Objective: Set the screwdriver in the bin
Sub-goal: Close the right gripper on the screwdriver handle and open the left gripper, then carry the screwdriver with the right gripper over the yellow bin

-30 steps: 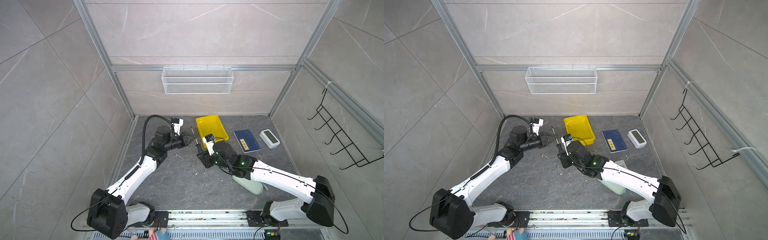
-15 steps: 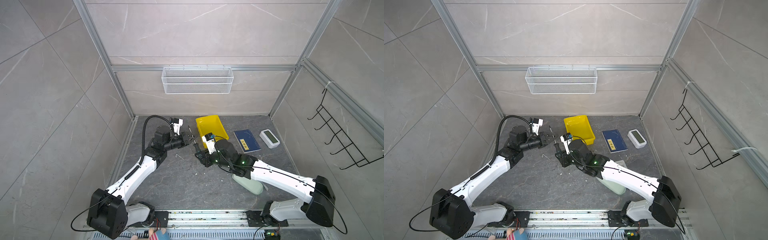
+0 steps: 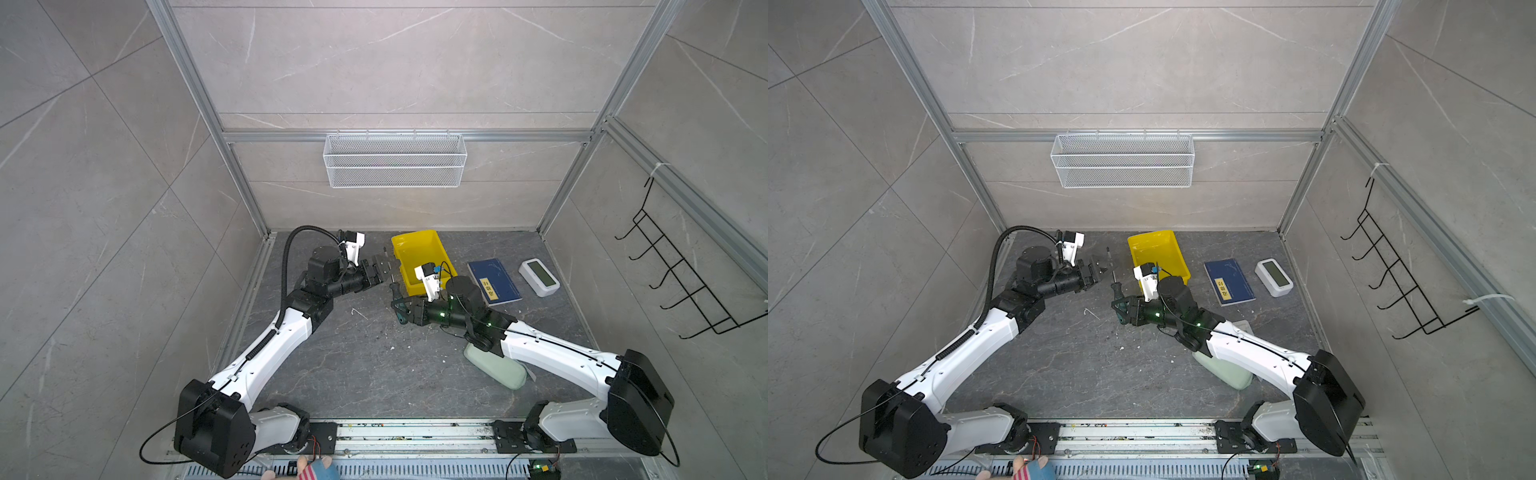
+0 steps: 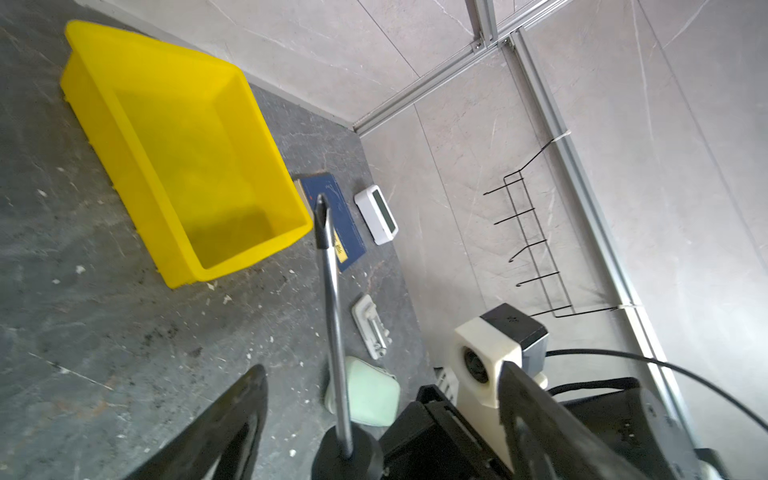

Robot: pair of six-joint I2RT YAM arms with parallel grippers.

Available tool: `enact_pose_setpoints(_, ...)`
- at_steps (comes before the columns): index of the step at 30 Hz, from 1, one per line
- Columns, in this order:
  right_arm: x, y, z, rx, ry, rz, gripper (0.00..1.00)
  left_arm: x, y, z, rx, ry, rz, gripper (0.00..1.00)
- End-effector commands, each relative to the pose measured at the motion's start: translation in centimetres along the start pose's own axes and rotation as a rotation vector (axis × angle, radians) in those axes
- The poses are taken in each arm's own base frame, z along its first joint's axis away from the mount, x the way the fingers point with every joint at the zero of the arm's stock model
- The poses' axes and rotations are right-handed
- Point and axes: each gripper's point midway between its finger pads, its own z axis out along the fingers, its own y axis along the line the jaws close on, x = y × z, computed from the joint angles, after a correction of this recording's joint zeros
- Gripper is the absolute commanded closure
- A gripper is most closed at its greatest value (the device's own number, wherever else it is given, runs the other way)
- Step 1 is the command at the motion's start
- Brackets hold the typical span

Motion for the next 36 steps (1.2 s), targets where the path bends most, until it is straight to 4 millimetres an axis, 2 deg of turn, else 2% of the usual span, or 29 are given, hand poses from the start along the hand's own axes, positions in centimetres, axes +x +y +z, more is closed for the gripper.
enact_pose_setpoints(1, -1.9, 1.0, -0.8, -0.037, -0.065, -0.004, 1.00, -0.8, -1.0, -1.2, -0.028, -0.042, 0.080, 0.03)
enact_pose_setpoints(3, -2.3, 0.4, -1.1, -0.014, -0.076, -0.002, 1.00, -0.9, -0.9, -1.7, -0.045, -0.056, 0.108, 0.00)
enact_pose_setpoints(12, -5.0, -2.5, -1.7, 0.065, -0.121, -0.020, 1.00, 0.3, -0.5, -2.9, -0.054, -0.071, 0.291, 0.00)
enact_pose_setpoints(19, -7.8, -6.0, -1.5, 0.183, -0.149, -0.060, 1.00, 1.6, -1.2, -4.1, -0.008, -0.085, 0.528, 0.00)
enact_pose_setpoints(23, -9.3, -9.3, -0.8, 0.277, -0.150, -0.092, 1.00, 2.5, -0.6, -4.4, -0.024, -0.083, 0.621, 0.00)
enact_pose_setpoints(26, -10.0, -12.6, 0.2, 0.341, -0.138, -0.098, 1.00, 3.6, 0.3, -4.0, -0.036, -0.066, 0.677, 0.00)
enact_pose_setpoints(29, -11.1, -15.0, 1.1, 0.416, -0.119, -0.133, 1.00, 4.8, 1.0, -3.5, -0.041, -0.043, 0.723, 0.00)
enact_pose_setpoints(36, -12.0, -20.4, 3.5, 0.550, -0.046, -0.145, 1.00, 6.1, 2.0, -2.8, -0.043, -0.029, 0.724, 0.00)
